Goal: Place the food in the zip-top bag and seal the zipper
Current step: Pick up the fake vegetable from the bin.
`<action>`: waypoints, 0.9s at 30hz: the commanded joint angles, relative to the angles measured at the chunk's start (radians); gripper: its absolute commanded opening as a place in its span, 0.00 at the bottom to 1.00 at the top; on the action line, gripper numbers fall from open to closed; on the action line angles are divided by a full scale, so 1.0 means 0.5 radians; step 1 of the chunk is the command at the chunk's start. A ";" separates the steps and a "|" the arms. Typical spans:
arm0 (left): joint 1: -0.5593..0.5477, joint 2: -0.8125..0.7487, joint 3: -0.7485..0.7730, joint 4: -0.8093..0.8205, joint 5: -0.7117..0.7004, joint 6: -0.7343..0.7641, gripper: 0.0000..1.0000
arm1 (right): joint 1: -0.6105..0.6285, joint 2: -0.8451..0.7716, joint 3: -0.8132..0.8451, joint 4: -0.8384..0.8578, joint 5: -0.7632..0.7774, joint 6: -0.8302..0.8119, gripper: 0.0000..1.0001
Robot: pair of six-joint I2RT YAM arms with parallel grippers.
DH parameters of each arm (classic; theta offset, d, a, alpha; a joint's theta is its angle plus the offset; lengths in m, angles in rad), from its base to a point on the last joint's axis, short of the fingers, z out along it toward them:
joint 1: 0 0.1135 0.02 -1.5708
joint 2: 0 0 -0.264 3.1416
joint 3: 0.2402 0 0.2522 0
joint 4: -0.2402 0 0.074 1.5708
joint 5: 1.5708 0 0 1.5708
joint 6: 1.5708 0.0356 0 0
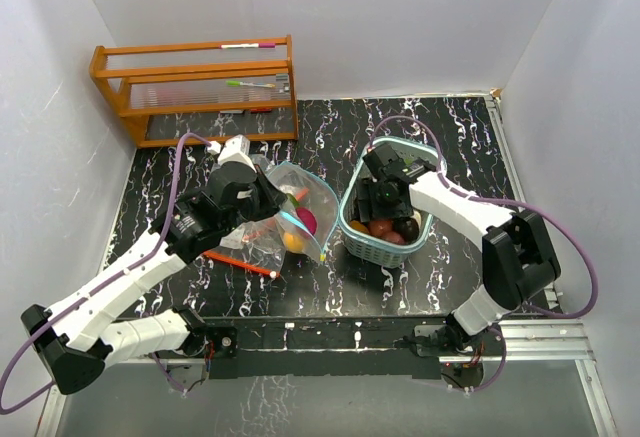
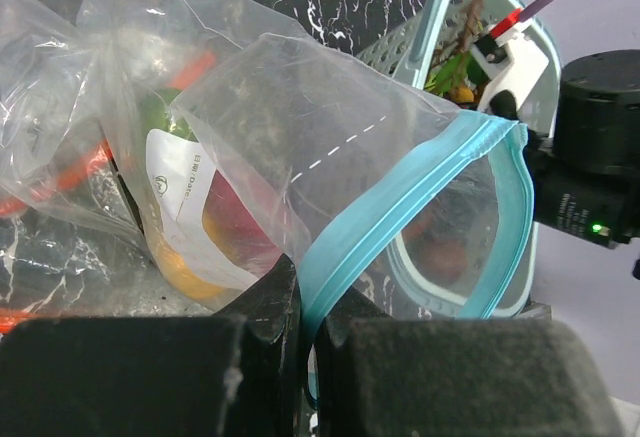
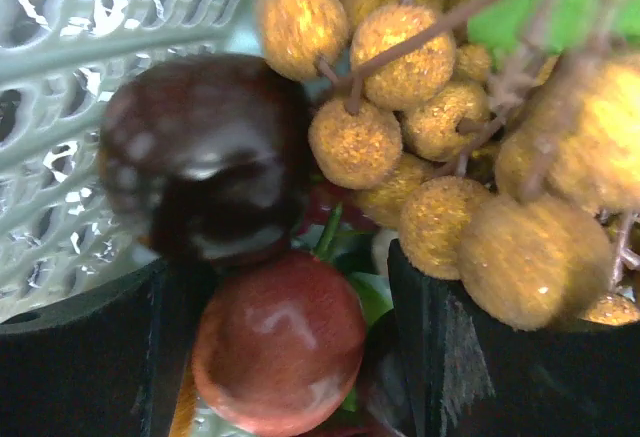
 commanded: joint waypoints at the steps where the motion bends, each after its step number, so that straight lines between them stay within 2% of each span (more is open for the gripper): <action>1: 0.013 -0.080 -0.025 0.014 -0.040 -0.001 0.00 | -0.002 0.068 -0.127 -0.089 0.060 -0.014 0.72; 4: 0.016 -0.094 -0.046 0.014 -0.037 -0.015 0.00 | -0.003 0.084 -0.161 -0.054 0.071 -0.006 0.68; 9: 0.019 -0.105 -0.052 0.012 -0.034 -0.020 0.00 | -0.002 0.040 -0.103 -0.046 0.045 0.016 0.47; 14: 0.020 -0.120 -0.050 0.001 -0.042 -0.014 0.00 | -0.004 -0.117 0.077 -0.145 0.022 0.030 0.34; 20: 0.020 -0.125 -0.058 0.009 -0.040 -0.016 0.00 | -0.005 -0.366 0.226 -0.149 -0.153 0.039 0.29; 27: 0.023 -0.094 -0.057 0.024 -0.016 -0.023 0.00 | -0.003 -0.480 0.303 -0.245 -0.085 0.054 0.28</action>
